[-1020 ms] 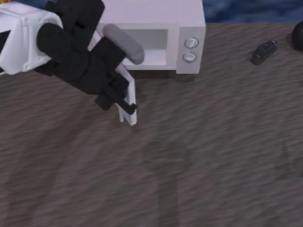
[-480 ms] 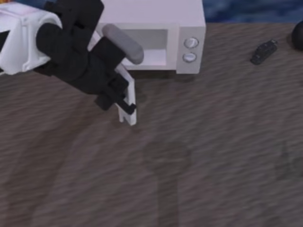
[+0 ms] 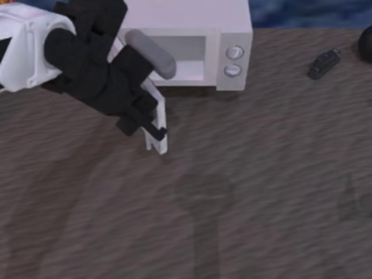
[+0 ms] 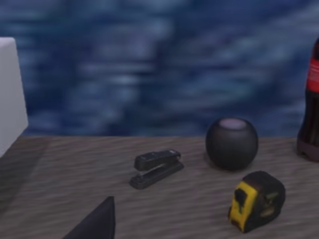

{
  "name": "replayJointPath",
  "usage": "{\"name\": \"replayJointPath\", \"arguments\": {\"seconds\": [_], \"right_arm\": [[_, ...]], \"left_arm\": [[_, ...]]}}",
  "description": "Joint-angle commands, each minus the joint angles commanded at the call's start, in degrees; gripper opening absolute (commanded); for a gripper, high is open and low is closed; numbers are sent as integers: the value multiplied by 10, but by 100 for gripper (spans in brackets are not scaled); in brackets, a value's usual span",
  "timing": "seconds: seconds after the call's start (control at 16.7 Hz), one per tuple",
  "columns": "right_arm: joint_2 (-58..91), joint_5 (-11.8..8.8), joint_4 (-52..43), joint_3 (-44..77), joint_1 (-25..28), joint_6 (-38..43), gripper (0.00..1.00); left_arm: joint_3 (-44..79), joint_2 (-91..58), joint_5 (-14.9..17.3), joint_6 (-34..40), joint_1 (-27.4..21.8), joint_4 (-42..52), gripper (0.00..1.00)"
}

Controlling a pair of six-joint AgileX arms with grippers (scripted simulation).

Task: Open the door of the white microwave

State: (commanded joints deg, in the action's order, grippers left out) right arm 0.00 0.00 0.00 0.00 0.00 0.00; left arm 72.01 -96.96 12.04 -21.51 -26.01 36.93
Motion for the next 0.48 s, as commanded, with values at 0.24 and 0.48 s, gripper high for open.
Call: {"name": "replayJointPath", "arguments": {"seconds": [0.24, 0.48], "right_arm": [[0, 0, 0, 0, 0, 0, 100], [0, 0, 0, 0, 0, 0, 100]], "left_arm": [[-2, -1, 6, -8, 1, 2, 0], [-9, 6, 32, -63, 25, 18, 0]]}}
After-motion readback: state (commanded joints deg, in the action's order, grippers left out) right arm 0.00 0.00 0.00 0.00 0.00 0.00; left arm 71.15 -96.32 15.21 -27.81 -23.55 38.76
